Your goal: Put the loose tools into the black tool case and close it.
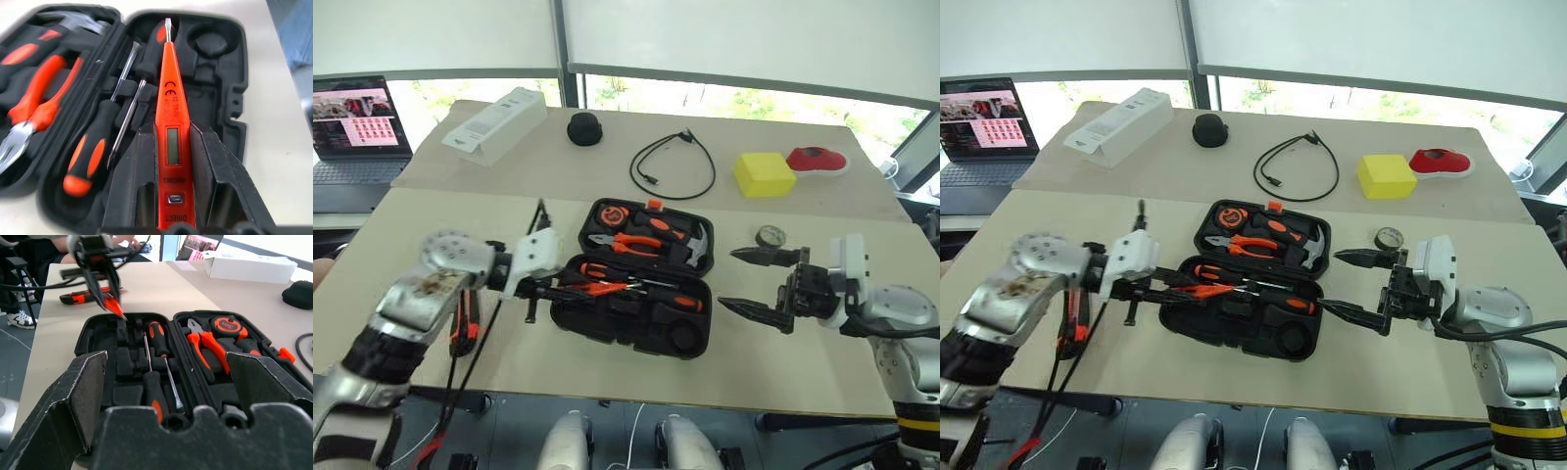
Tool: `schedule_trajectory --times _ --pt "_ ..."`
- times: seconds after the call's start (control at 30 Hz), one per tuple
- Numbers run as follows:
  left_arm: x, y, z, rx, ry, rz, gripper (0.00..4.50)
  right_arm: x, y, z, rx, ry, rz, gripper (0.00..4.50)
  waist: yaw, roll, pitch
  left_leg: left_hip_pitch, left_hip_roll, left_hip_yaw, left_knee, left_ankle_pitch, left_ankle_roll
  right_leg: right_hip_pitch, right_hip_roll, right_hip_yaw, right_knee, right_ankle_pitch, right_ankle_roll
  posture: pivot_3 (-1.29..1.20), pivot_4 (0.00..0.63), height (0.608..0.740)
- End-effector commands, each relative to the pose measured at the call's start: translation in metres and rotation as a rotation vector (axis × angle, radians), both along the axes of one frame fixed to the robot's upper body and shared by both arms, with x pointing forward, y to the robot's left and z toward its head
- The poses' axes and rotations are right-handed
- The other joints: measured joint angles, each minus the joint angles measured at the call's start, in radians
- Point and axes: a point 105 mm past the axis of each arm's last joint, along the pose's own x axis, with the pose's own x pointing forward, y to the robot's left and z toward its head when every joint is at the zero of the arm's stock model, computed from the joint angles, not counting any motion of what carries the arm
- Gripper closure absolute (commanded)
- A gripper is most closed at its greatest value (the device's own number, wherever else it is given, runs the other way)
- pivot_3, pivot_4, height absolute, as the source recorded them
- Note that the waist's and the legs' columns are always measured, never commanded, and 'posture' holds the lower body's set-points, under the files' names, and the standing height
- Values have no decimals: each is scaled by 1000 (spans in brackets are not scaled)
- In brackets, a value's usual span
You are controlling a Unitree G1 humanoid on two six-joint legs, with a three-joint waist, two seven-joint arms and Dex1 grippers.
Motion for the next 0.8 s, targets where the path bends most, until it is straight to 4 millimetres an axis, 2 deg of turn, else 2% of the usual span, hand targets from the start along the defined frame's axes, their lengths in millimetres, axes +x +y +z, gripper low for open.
schedule_trajectory --times 0.03,0.2,0.5,0.8 --pt "13 -3 -8 109 -21 -8 4047 -7 2 10 -2 -31 -6 0 -4 0 0 0 0 0 0 0 0 0 0 0 0 0 0 0 150 740" --pt "31 -8 -13 198 -80 -11 4047 -15 3 9 12 -20 -27 0 -2 0 0 -1 0 -1 1 0 0 0 0 0 1 0 0 0 150 740" --pt "21 -18 -18 235 -52 -123 4047 -20 5 8 22 -9 -45 0 1 0 0 -1 0 -1 4 0 0 0 0 0 2 0 1 0 150 740" --pt "30 -9 -29 335 -57 -58 4047 -17 9 8 31 -9 -45 0 1 0 0 -1 0 -2 5 0 0 1 0 0 3 0 1 0 150 740"
